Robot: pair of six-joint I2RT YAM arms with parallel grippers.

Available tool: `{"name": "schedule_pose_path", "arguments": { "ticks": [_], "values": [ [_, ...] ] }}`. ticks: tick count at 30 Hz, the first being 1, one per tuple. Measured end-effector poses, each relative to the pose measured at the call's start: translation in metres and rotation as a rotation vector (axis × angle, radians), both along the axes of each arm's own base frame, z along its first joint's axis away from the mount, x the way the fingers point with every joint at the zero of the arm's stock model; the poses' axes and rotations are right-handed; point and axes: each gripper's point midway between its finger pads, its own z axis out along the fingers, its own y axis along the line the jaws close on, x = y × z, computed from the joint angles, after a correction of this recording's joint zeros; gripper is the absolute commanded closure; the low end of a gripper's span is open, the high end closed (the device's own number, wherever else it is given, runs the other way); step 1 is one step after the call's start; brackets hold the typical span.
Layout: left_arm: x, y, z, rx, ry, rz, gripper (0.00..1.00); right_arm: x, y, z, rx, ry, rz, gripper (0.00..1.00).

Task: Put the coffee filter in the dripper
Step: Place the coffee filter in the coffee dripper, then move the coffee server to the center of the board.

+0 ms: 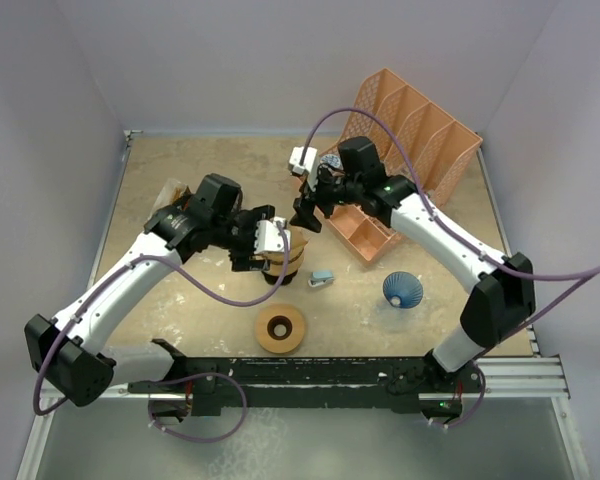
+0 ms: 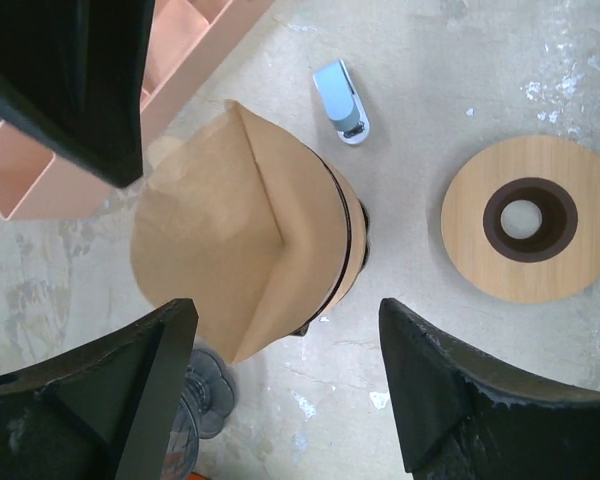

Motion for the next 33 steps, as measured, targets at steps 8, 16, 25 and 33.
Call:
{"name": "schedule_pose_path", "arguments": {
  "ticks": [8, 16, 25, 33],
  "values": [
    [0.008, 0.009, 0.031, -0.118, 0.015, 0.125, 0.27, -0.003, -0.024, 0.055, 0.085, -0.102, -0.026, 0.15],
    [0.054, 0.045, 0.068, -0.3, 0.011, 0.454, 0.28, 0.0, -0.074, 0.085, 0.145, -0.176, -0.12, 0.15],
    [0.135, 0.113, 0.053, -0.366, 0.08, 0.898, 0.32, 0.002, -0.115, 0.103, 0.177, -0.24, -0.223, 0.15],
    [0.207, 0.147, -0.017, -0.26, 0.214, 1.088, 0.33, 0.009, -0.131, 0.093, 0.167, -0.226, -0.271, 0.15]
  ]
}}
